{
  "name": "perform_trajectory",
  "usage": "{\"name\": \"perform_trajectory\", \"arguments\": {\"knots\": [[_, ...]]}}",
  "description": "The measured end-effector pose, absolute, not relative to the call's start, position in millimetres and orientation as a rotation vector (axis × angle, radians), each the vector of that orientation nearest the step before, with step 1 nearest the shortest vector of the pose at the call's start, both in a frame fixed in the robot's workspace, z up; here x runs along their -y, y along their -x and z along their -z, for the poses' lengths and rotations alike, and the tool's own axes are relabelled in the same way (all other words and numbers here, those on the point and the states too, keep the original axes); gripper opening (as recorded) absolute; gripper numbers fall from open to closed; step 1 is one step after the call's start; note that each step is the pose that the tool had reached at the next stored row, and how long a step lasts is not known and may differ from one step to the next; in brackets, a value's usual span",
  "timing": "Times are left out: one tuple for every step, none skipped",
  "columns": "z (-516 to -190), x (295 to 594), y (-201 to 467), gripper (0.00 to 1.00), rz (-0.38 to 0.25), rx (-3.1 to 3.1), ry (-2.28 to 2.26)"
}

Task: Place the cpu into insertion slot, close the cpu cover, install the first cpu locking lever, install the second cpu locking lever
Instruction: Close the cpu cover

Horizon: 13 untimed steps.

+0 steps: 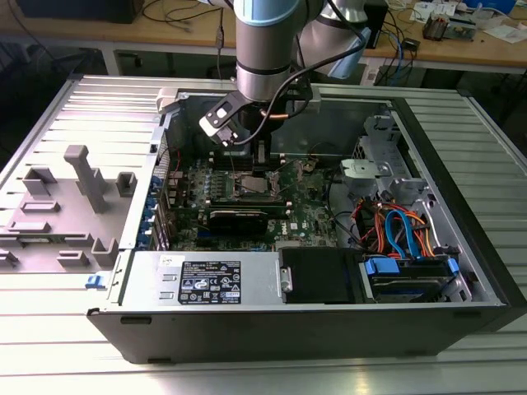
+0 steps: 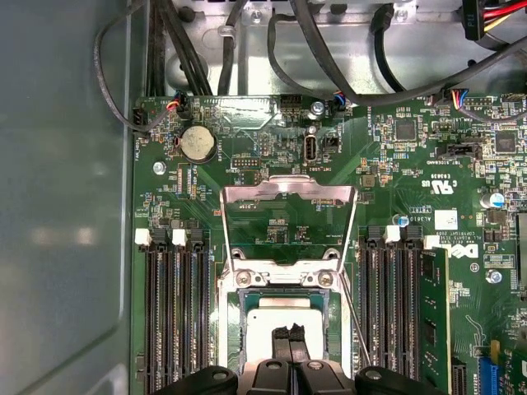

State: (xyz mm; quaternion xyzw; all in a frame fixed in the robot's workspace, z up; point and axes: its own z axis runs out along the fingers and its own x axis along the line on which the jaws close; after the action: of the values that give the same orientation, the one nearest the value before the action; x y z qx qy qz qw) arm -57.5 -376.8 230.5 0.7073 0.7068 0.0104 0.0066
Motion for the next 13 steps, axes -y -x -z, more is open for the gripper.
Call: {"name": "perform_trajectory", "arguments": {"knots": [[-230.4, 376.8, 57.4, 0.11, -0.033, -2.211, -2.213], [-230.4, 376.8, 57.2, 0.11, -0.033, -2.211, -2.213], [-230.4, 376.8, 56.7, 0.11, -0.033, -2.212, -2.213], [-230.4, 376.8, 56.2, 0.11, -0.033, -2.211, -2.213], [-230.4, 376.8, 55.4, 0.11, -0.033, -2.211, -2.213], [-230.4, 376.8, 53.6, 0.11, -0.033, -2.211, -2.213], [-230.4, 376.8, 52.7, 0.11, -0.033, -2.211, -2.213], [-230.4, 376.9, 52.4, 0.11, -0.033, -2.211, -2.213], [-230.5, 376.8, 52.3, 0.11, -0.033, -2.211, -2.213], [-230.5, 376.8, 52.3, 0.11, -0.032, -2.211, -2.213], [-230.4, 376.8, 52.3, 0.11, -0.033, -2.211, -2.213], [-230.7, 376.8, 52.2, 0.11, -0.033, -2.211, -2.213], [-231.1, 376.8, 52.2, 0.11, -0.032, -2.211, -2.213]]}}
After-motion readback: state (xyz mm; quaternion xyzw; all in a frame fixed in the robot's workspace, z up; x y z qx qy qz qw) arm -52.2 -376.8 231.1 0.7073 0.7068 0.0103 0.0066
